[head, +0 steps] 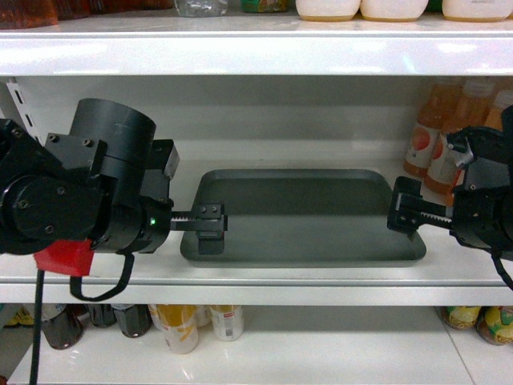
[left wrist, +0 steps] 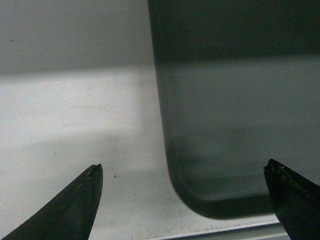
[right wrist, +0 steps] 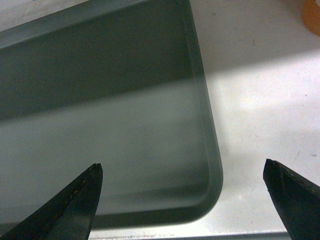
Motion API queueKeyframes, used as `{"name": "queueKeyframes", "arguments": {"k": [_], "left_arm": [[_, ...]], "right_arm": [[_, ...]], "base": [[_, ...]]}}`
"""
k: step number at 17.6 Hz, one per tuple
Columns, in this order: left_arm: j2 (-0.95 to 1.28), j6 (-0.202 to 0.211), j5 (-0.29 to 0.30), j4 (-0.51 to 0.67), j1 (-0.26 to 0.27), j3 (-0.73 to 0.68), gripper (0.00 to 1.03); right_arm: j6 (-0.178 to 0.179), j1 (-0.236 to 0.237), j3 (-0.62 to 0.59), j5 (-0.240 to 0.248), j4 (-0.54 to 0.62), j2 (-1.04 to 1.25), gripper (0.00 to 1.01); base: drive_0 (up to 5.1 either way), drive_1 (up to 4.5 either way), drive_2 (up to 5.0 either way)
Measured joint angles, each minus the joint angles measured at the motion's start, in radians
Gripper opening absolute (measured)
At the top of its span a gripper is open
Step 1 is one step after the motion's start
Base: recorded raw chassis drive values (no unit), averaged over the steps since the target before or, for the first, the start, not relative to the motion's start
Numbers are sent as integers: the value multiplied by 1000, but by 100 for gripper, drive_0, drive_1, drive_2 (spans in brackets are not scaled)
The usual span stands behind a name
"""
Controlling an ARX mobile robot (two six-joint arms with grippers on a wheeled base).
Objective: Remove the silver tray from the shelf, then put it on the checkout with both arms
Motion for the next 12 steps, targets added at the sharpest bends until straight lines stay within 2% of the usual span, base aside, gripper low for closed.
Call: {"name": "queueKeyframes", "arguments": {"k": [5,8,12], "left_arm": [[101,2,-29,-60,19,139,98],[141,18,-43,-83,29,167,98],[171,2,-29,-101,31,189,98]], "right_arm": [[-41,2,201,36,-115,145,98],[-41,1,296,37,-193,202,98],[-41,-1,381,45,-254,267,98]], "base": [[0,0,0],[0,0,0],[0,0,0]]}}
